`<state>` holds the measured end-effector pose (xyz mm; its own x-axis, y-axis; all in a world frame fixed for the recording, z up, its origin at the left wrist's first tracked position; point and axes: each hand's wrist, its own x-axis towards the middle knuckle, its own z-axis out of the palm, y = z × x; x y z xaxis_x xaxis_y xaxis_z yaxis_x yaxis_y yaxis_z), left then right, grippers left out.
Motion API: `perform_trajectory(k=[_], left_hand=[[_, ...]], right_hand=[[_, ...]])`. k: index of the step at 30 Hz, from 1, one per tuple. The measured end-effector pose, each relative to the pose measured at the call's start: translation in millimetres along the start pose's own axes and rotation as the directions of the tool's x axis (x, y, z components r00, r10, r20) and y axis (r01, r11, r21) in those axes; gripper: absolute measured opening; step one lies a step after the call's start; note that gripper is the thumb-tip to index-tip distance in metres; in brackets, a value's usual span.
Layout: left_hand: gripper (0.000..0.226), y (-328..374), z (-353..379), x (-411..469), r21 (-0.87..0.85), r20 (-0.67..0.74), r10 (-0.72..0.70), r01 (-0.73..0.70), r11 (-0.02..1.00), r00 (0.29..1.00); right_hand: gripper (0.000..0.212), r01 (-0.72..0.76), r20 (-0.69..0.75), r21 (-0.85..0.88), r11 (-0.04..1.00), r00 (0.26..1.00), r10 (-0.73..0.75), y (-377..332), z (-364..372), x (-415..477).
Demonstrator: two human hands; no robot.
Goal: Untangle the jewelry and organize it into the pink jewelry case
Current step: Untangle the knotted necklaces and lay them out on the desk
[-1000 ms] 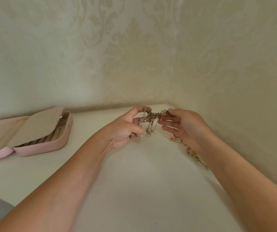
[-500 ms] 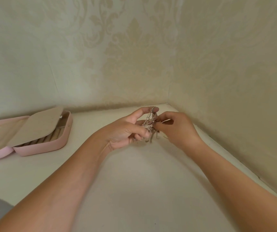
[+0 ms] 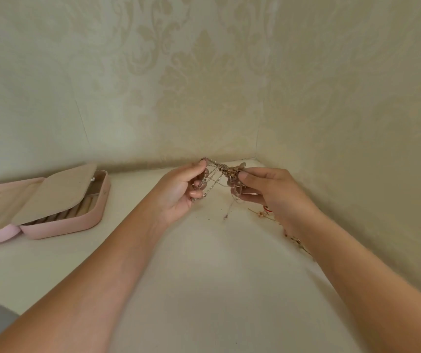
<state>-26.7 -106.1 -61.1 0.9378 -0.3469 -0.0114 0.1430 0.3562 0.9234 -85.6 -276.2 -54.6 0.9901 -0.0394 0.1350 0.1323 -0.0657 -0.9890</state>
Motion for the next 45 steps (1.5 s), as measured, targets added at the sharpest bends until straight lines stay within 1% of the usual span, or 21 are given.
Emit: perform_trajectory(k=[2, 4, 6, 8, 9, 11, 13, 14, 15, 17, 19, 24, 26, 29, 32, 35, 38, 40, 42, 43, 45], left_hand=[[0.017, -2, -1, 1, 0.013, -0.044, -0.034, 0.034, 0.999, 0.998], [0.02, -3, 0, 1, 0.058, -0.099, -0.051, 0.056, 0.997, 0.994], [0.026, -4, 2, 0, 0.163, -0.164, -0.035, 0.062, 0.985, 0.986], [0.028, -5, 2, -1, 0.325, -0.19, 0.012, 0.052, 0.944, 0.982], [0.028, -5, 1, -2, 0.402, -0.176, 0.035, 0.04, 0.915, 0.984], [0.025, -6, -1, -4, 0.522, -0.1, 0.059, 0.001, 0.853, 0.993], [0.015, -6, -2, -6, 0.604, -0.015, 0.061, -0.04, 0.796, 0.998], [0.017, -5, -1, -7, 0.626, 0.028, 0.055, -0.061, 0.777, 0.998], [0.021, -5, -1, -7, 0.623, 0.079, 0.04, -0.081, 0.778, 0.996], [0.028, -5, 0, -7, 0.569, 0.196, 0.007, -0.12, 0.814, 0.981], [0.028, -5, 1, -8, 0.519, 0.253, -0.011, -0.126, 0.845, 0.967], [0.015, -7, 0, -8, 0.501, 0.254, 0.004, -0.135, 0.855, 0.967], [0.009, -6, 1, -7, 0.484, 0.234, 0.018, -0.133, 0.865, 0.972], [0.012, -6, 4, -7, 0.408, 0.248, -0.007, -0.098, 0.908, 0.969], [0.017, -7, 8, -8, 0.311, 0.287, -0.028, -0.065, 0.948, 0.958], [0.021, -6, 10, -7, 0.233, 0.244, -0.005, -0.053, 0.971, 0.97], [0.034, -6, 10, -5, 0.184, 0.2, 0.005, -0.042, 0.982, 0.98], [0.03, -7, 12, -6, 0.183, 0.198, -0.012, -0.025, 0.983, 0.98], [0.025, -6, 12, -8, 0.185, 0.207, -0.028, -0.011, 0.983, 0.978], [0.024, -5, 12, -9, 0.183, 0.218, -0.037, -0.004, 0.983, 0.975], [0.023, -2, 11, -10, 0.19, 0.233, -0.041, -0.004, 0.982, 0.972]], right_hand=[[0.016, -0.016, -0.034, 0.059, 0.998, 0.999, 0.018, 2, -2, 0], [0.015, -0.025, -0.072, 0.078, 0.997, 0.997, 0.03, 3, -2, 0], [0.015, -0.029, -0.093, 0.099, 0.995, 0.995, 0.038, 3, -1, 0], [0.016, -0.051, -0.076, 0.163, 0.985, 0.995, 0.064, 2, 0, 1], [0.018, -0.072, -0.049, 0.194, 0.978, 0.995, 0.082, 2, 1, 1], [0.019, -0.12, 0.029, 0.231, 0.965, 0.993, 0.116, 3, 1, 1], [0.018, -0.146, 0.079, 0.226, 0.963, 0.988, 0.131, 4, 1, 1], [0.018, -0.145, 0.088, 0.211, 0.967, 0.988, 0.129, 4, 2, 0], [0.018, -0.14, 0.091, 0.196, 0.97, 0.988, 0.125, 5, 2, 0], [0.017, -0.131, 0.088, 0.171, 0.976, 0.989, 0.117, 5, 2, 0], [0.016, -0.121, 0.08, 0.159, 0.98, 0.991, 0.109, 4, 1, -1], [0.017, -0.072, 0.061, 0.202, 0.977, 0.996, 0.061, 0, -1, -3], [0.013, -0.046, 0.039, 0.175, 0.983, 0.998, 0.04, -1, -1, -2], [0.007, -0.037, -0.018, 0.026, 0.999, 0.999, 0.037, -1, 0, -1], [0.005, -0.043, 0.032, -0.067, 0.997, 0.998, 0.045, -1, 1, -1], [0.012, -0.006, 0.016, -0.177, 0.984, 1.0, 0.009, -1, -1, 1], [0.012, 0.013, 0.03, -0.24, 0.971, 1.0, -0.006, -1, 3, -1], [0.015, 0.013, -0.011, -0.363, 0.932, 1.0, -0.018, 0, 5, -2], [0.02, 0.034, -0.07, -0.547, 0.836, 0.994, -0.086, 3, 5, -2], [0.021, 0.039, -0.088, -0.594, 0.804, 0.99, -0.113, 4, 4, -1], [0.02, 0.034, -0.123, -0.59, 0.807, 0.984, -0.132, 6, 2, 0]])
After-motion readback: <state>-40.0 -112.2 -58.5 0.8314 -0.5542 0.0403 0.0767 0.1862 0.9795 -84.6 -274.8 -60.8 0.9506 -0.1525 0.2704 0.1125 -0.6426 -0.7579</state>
